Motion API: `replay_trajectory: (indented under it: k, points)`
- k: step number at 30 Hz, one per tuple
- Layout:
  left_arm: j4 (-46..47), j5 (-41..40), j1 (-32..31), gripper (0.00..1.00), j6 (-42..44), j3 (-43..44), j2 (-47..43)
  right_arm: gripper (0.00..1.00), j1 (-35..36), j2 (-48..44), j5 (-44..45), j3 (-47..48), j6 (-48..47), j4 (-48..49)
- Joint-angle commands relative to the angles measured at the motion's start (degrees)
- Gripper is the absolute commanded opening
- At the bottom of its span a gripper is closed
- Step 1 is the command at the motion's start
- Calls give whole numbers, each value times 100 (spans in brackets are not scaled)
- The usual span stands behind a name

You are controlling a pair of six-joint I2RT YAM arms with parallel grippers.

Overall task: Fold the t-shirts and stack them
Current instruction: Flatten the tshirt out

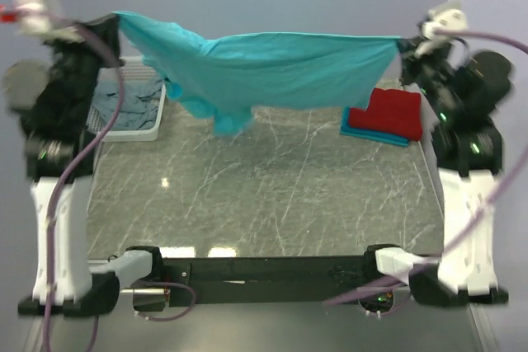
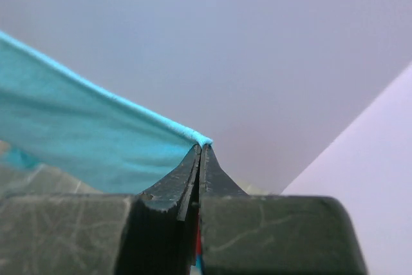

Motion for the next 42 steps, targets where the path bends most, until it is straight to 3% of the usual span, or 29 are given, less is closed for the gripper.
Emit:
replay_trajectory:
  k: [1, 8, 17, 23, 29, 33, 36, 38, 42]
  points:
    - [560, 19, -2, 0, -391, 308, -652, 0, -15, -840, 326, 312, -10, 240]
    - [429, 213, -2, 0, -664, 1134, -1339, 0, -24, -1702, 774, 970, 289, 30]
    - [491, 336, -11, 0, -779, 1153, -1524, 0, -51, -1922, 1232, 841, 193, 135]
    - [683, 502, -11, 0, -682, 73, -1497, 0, -51, -2010, 987, -658, 210, 582]
    - [1368, 652, -11, 0, -595, -2518, -1726, 0, -51, -1879, 522, -2996, 351, 1495]
    - [2115, 661, -11, 0, -533, -4196, -1262, 0, -51, -1012, 187, -3905, 299, 2164]
    - [2704, 635, -11, 0, -489, -4603, -357, 0, -51, -82, -111, -4082, 246, 2543]
    - [2976, 443, -2, 0, -349, -4578, 440, 0, -51, 474, -279, -3864, 263, 2665]
    - [3066, 125, 33, 0, -50, -3668, 1945, 0, -15, 2465, -516, -2898, 149, 2535]
